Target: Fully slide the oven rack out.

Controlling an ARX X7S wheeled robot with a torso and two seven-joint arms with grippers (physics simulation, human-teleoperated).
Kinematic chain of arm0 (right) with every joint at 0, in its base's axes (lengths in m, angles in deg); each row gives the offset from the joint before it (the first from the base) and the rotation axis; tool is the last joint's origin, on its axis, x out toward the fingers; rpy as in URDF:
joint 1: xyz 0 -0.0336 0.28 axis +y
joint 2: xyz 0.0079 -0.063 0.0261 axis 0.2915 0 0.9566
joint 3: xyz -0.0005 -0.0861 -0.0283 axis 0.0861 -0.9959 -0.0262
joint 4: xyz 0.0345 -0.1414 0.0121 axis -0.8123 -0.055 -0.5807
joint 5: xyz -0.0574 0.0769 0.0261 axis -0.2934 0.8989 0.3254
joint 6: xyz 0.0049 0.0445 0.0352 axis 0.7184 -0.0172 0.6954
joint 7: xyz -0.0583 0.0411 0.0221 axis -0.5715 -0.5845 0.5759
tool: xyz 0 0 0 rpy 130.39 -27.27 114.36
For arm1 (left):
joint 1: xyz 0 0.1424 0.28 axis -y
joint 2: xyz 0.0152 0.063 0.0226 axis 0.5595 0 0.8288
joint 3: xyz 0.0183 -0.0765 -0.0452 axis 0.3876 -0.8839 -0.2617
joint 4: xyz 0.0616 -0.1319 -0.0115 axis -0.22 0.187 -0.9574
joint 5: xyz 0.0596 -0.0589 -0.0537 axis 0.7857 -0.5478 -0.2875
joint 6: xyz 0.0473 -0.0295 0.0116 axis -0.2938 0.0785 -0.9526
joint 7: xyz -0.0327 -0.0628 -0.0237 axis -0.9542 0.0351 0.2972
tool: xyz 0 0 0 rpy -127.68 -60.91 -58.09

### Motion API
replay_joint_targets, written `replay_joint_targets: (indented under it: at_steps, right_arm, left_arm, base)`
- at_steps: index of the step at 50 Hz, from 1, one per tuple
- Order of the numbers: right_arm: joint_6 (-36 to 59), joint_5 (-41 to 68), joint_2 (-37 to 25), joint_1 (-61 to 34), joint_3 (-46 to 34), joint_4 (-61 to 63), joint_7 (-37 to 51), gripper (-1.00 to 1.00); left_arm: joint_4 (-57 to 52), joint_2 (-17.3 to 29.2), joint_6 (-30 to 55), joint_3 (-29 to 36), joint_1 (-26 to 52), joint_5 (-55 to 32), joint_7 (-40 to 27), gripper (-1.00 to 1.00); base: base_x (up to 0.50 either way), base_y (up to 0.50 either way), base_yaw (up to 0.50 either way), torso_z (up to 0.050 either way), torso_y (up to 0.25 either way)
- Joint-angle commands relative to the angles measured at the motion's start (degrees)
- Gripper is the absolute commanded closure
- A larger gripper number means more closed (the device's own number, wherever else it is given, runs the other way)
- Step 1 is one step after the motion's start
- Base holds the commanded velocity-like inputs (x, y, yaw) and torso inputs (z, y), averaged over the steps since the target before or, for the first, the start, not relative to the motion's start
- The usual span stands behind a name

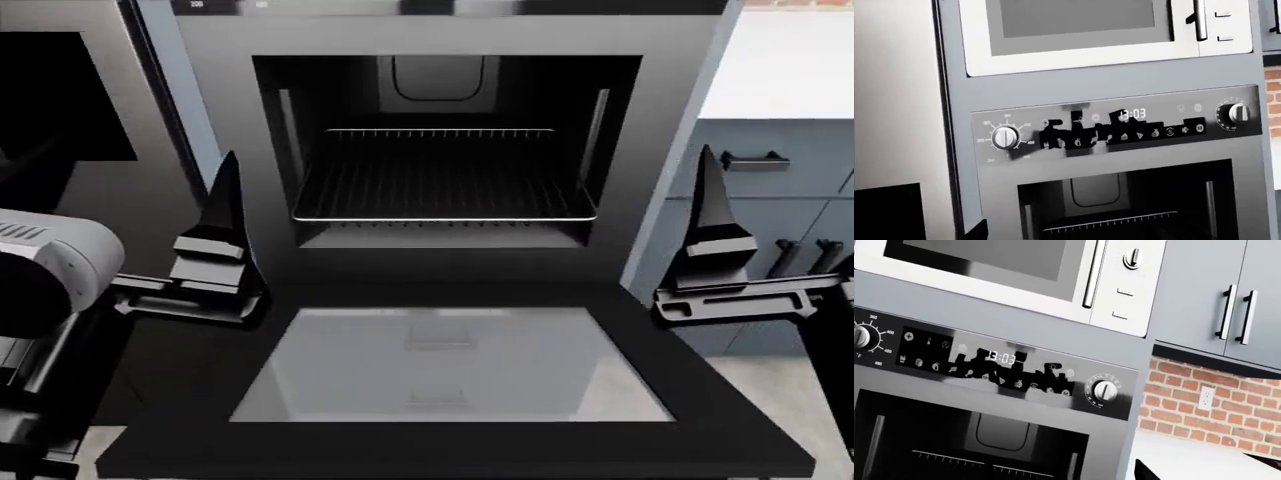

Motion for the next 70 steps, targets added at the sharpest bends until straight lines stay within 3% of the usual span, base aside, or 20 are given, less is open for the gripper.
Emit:
replay_joint_targets:
  at_steps: [1,21,33,45,70]
  right_arm:
    - [-0.32,-0.4,0.55,0.76,-0.11,-0.26,0.03,-1.0]
    - [-1.18,-0.43,1.35,1.69,-0.01,-0.99,-1.02,-1.0]
    - [2.12,5.05,2.35,-1.38,1.88,-2.17,-2.39,-1.0]
    - [3.59,8.37,3.07,-3.15,3.33,-2.82,-2.75,-1.0]
    - [2.51,6.13,3.18,-0.5,2.73,-3.39,-2.66,-1.0]
  left_arm:
    - [0.18,0.27,-1.98,-0.09,-1.17,0.61,1.01,-1.0]
    - [0.81,0.61,-1.33,-0.18,-0.6,-0.6,0.86,-1.0]
    - [2.35,-0.11,3.36,-1.4,5.45,-6.56,2.32,-1.0]
    - [3.48,-0.76,4.53,-1.21,6.57,-9.86,4.23,-1.0]
    - [4.43,-0.23,-1.49,-1.27,1.23,-8.46,5.07,-1.0]
  base:
    - [0.11,-0.02,0.0,0.0,0.0]
    - [0.33,0.0,0.0,0.0,0.0]
    - [0.33,0.0,0.0,0.0,0.001]
    - [0.22,0.0,0.0,0.0,0.0]
    - [0.2,0.0,0.0,0.0,0.001]
